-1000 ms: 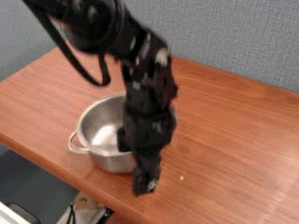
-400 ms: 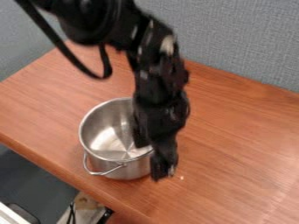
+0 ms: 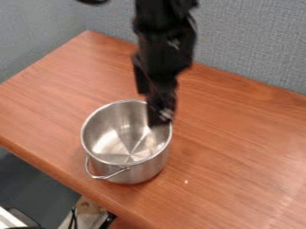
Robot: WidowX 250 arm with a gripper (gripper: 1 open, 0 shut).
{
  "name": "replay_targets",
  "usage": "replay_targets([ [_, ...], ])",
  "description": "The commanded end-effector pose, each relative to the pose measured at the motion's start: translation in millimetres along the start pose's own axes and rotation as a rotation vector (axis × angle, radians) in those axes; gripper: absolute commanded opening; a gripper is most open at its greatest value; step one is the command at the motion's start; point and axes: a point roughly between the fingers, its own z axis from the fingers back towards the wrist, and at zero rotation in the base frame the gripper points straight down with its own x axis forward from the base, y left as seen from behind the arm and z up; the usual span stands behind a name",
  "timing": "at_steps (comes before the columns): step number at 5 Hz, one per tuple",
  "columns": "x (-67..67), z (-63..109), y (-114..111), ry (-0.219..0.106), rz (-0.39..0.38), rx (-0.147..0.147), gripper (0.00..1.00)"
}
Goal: Move the red object from the metal pot to the table
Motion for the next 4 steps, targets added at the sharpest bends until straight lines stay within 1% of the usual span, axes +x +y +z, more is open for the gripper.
replay_targets([
  [1,-22.2,11.4,33.3,-0.041,-0.077,0.081,1.00],
  [2,-46.6,1.8,29.2,-0.053,-0.080,0.049,1.00],
  [3,-37.5,-5.8,32.1,-0.060,-0.032,0.060,1.00],
  [4,-21.2,-9.6,35.3,-0.063,-0.022,0.064,1.00],
])
